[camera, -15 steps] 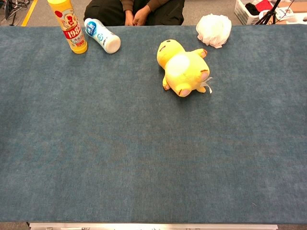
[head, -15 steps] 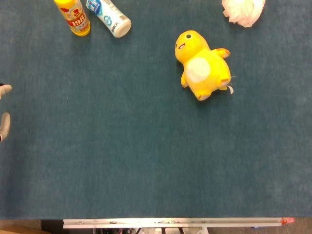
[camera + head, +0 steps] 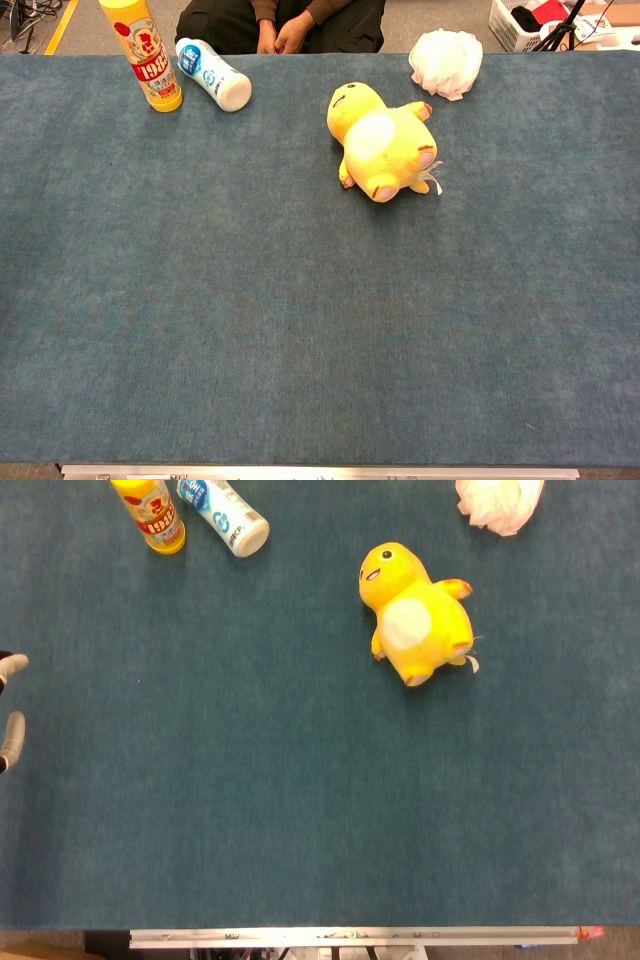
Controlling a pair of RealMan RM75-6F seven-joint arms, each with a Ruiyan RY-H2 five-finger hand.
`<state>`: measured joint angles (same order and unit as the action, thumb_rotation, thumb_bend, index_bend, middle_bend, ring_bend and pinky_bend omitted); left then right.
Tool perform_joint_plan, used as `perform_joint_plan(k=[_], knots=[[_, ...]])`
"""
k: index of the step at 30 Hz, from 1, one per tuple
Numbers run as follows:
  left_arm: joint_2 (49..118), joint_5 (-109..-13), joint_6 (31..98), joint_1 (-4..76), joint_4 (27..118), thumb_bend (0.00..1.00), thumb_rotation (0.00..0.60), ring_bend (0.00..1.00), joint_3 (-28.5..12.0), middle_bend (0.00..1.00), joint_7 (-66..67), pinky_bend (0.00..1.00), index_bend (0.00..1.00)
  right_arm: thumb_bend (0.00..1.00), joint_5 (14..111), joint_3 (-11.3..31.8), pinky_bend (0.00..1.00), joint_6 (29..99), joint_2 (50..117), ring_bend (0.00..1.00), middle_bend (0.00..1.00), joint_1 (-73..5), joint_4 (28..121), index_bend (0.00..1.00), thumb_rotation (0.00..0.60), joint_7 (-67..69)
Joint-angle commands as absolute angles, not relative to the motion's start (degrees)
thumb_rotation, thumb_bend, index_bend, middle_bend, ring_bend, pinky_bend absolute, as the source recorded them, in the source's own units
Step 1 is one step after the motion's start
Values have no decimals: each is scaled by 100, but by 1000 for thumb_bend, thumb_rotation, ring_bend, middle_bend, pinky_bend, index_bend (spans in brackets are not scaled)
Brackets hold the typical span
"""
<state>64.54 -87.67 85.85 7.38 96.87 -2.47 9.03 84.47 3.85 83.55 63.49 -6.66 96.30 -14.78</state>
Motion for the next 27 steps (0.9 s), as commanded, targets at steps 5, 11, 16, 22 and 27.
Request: perform_joint_plan(k=[5, 11, 16, 22, 27], knots=[[6439, -8780, 8590, 737, 9685, 472, 600, 137, -253, 242, 857, 67, 235, 264, 8763, 310, 484, 8319, 6376, 372, 462, -741, 9639, 79, 600, -1238], [6442, -8794, 8601, 735, 9688, 473, 600, 137, -258, 242, 844, 67, 235, 263, 9507, 208, 484, 8205, 6528, 372, 462, -1044, 9603, 84, 600, -884], [6424, -8820, 8665, 700, 9711, 472, 600, 137, -253, 242, 827, 67, 235, 283, 10314, 214, 494, 8354, 7034, 403, 492, -1401, 9234, 84, 600, -459], [6375, -8823, 8765, 627, 9777, 472, 600, 137, -246, 242, 814, 67, 234, 429, 10967, 260, 663, 8530, 7821, 590, 631, -1784, 8633, 59, 600, -295], [6331, -8835, 8828, 584, 9838, 472, 600, 137, -248, 242, 796, 67, 234, 691, 11324, 321, 842, 8564, 8355, 781, 799, -2079, 8245, 0, 600, -567]])
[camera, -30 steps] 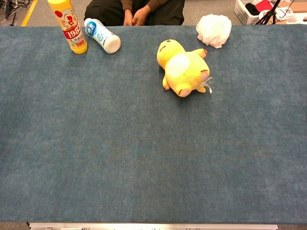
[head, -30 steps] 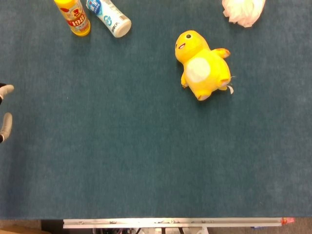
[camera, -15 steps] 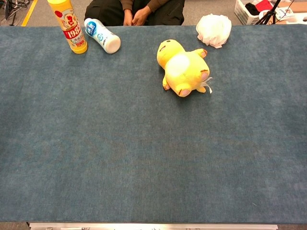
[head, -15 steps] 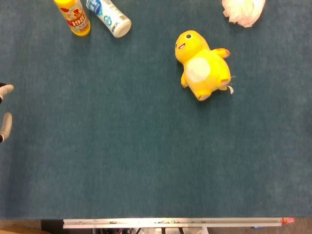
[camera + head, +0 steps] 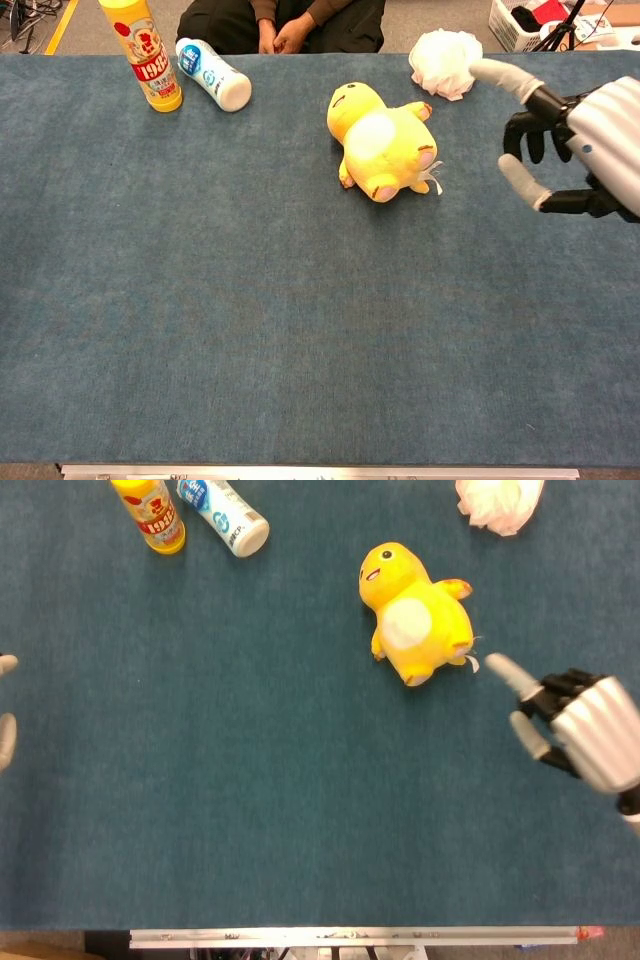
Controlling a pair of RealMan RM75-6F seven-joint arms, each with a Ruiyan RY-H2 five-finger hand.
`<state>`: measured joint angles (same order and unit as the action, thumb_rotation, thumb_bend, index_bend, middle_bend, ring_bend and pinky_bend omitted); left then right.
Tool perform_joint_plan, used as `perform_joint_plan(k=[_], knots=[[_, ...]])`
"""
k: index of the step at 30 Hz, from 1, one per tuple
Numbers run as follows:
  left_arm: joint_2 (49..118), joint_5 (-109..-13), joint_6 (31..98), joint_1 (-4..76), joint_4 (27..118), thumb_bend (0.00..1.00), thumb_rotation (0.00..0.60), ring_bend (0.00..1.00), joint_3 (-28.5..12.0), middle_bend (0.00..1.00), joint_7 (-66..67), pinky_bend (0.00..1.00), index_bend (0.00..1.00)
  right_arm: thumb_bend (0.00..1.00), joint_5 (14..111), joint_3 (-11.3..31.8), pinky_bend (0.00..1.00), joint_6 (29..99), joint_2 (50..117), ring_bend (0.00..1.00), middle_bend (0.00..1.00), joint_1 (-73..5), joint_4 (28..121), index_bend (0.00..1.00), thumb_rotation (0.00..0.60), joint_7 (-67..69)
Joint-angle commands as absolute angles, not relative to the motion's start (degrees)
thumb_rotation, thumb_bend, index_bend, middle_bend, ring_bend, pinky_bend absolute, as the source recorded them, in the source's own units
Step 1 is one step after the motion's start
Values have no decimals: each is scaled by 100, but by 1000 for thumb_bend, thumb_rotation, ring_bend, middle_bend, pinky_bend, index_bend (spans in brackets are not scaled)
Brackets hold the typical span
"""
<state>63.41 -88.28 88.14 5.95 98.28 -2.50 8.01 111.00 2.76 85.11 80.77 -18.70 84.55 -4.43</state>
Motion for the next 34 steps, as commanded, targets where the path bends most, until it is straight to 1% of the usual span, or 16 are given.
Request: perform_joint_plan(k=[1, 2, 4, 6, 9, 17, 22, 34], knots=[[6325, -8838, 8838, 575, 9841, 472, 600, 137, -245, 242, 794, 67, 234, 717, 11374, 318, 863, 8567, 8417, 818, 827, -2130, 8195, 0, 600, -562], [6320, -8838, 8847, 567, 9850, 472, 600, 137, -244, 242, 797, 67, 234, 759, 11415, 313, 898, 8568, 8472, 884, 876, -2174, 8147, 0, 600, -564], [6307, -8824, 8860, 549, 9873, 473, 600, 137, -245, 242, 809, 67, 234, 814, 11551, 286, 955, 8605, 8585, 971, 938, -2268, 8033, 0, 600, -581], [6301, -8807, 8860, 543, 9894, 472, 600, 137, -253, 242, 823, 67, 235, 854, 11685, 239, 991, 8658, 8679, 999, 970, -2338, 7942, 0, 600, -610], [6299, -8801, 8840, 553, 9918, 472, 600, 137, -262, 242, 839, 67, 234, 893, 11843, 161, 1000, 8735, 8763, 1000, 993, -2397, 7862, 0, 600, -662], [6323, -8738, 8701, 616, 9932, 472, 600, 137, -285, 242, 959, 67, 234, 913, 12316, -95, 1000, 9055, 8812, 1000, 1000, -2467, 7775, 0, 600, -860], [6339, -8717, 8667, 635, 9927, 472, 600, 137, -299, 242, 989, 67, 234, 915, 12356, -119, 1000, 9185, 8849, 1000, 1000, -2478, 7802, 0, 600, -921], [6327, -8695, 8694, 607, 9919, 472, 600, 137, -301, 242, 978, 67, 235, 915, 12279, -93, 1000, 9172, 8906, 1000, 1000, -2618, 7827, 0, 600, -925]])
